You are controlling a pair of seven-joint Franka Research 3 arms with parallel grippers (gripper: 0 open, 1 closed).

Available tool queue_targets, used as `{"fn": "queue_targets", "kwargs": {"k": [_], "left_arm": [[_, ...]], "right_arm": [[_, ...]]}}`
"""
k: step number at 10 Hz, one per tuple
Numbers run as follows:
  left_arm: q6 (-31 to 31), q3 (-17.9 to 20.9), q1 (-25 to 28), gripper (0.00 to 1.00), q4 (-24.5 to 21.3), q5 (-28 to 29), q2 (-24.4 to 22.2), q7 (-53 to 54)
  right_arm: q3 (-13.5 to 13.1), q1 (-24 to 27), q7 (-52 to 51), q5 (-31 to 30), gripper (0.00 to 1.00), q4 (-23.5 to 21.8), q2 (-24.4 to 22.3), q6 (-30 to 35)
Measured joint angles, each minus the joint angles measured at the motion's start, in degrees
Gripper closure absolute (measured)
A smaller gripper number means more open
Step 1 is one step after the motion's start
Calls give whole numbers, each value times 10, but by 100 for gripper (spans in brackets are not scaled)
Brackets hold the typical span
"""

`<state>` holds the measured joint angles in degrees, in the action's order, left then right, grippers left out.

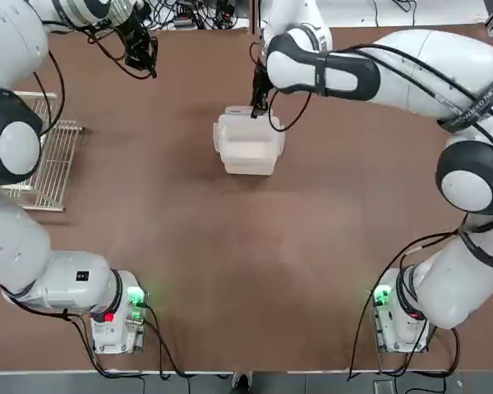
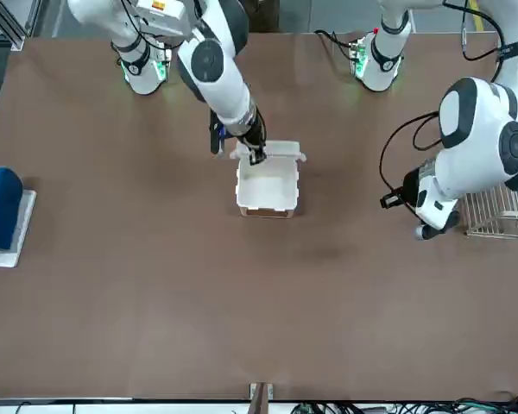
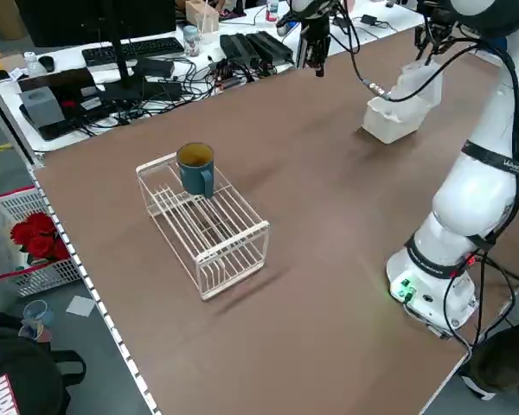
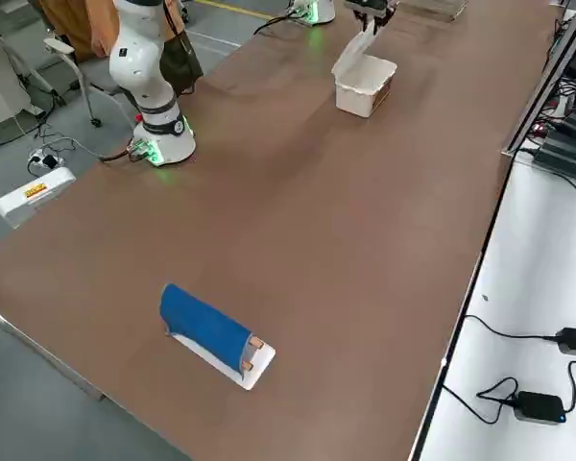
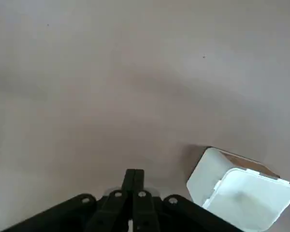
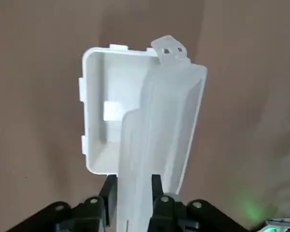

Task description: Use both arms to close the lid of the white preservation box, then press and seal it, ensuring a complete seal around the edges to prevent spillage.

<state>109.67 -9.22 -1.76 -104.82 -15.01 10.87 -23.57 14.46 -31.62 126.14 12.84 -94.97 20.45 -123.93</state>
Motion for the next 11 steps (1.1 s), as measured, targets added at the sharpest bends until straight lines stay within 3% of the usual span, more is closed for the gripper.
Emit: {"fn": "queue_targets", "kwargs": {"k": [4,7,8,11], "left_arm": [[-1,-26,-1,99,-8,-1,2,-45],[13,-60,-2,99,-36,-2,2,-109],[39,-79,-3,99,-58,-2,2,-134],[160,-112,-3,99,-137,-34,2,-153]], "right_arm": [[-20,4,-30,0,63,33,27,0],[-18,-6,-42,-5,74,33,51,-9],[-18,-13,-42,-6,93,33,69,-25],[-18,-26,-43,-9,95,34,112,-69]]}}
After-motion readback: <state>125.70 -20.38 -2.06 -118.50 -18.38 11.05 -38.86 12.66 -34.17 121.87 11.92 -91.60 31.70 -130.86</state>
